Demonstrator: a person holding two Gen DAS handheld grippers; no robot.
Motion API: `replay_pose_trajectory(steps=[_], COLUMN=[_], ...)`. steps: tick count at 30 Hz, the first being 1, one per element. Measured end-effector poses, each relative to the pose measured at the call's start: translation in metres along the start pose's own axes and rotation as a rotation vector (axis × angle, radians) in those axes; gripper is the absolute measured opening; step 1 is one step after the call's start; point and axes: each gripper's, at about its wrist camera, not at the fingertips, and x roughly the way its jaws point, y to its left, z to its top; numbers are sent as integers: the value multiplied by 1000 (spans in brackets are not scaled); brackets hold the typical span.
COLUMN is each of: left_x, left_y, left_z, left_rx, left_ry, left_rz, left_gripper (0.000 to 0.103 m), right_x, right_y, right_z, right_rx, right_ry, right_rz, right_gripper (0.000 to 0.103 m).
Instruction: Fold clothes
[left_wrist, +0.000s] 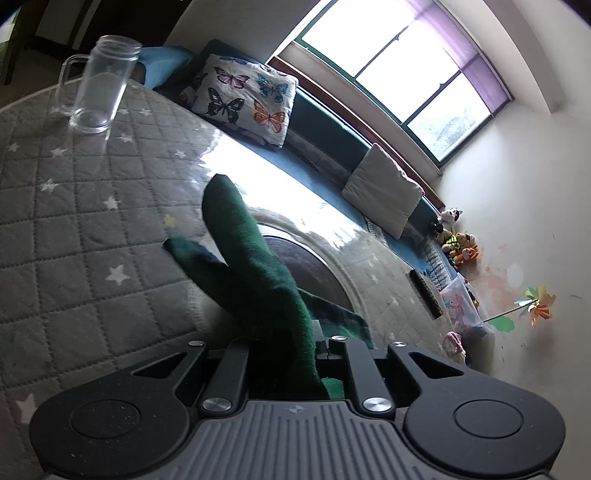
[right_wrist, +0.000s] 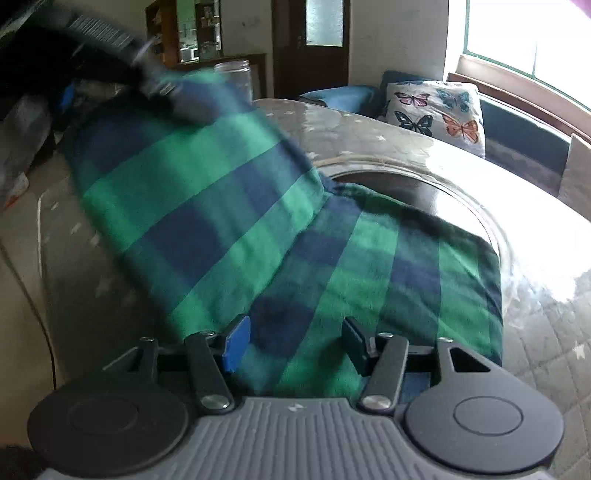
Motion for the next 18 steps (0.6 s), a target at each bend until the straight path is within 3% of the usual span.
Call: replay_pose_trajectory(steps=[7, 18], left_x=[24, 107], left_y=[-53, -132], left_z=[2, -27], left_rx=[70, 184], left_ry=[25, 150], left_rz=[10, 63], left_gripper=[13, 14], right_x=[-25, -46], right_y=[-3, -46], right_z=[-27, -52], right_rx=[-11, 118], right_ry=[-34, -103], right_rz=[22, 68], right_gripper=[67, 67])
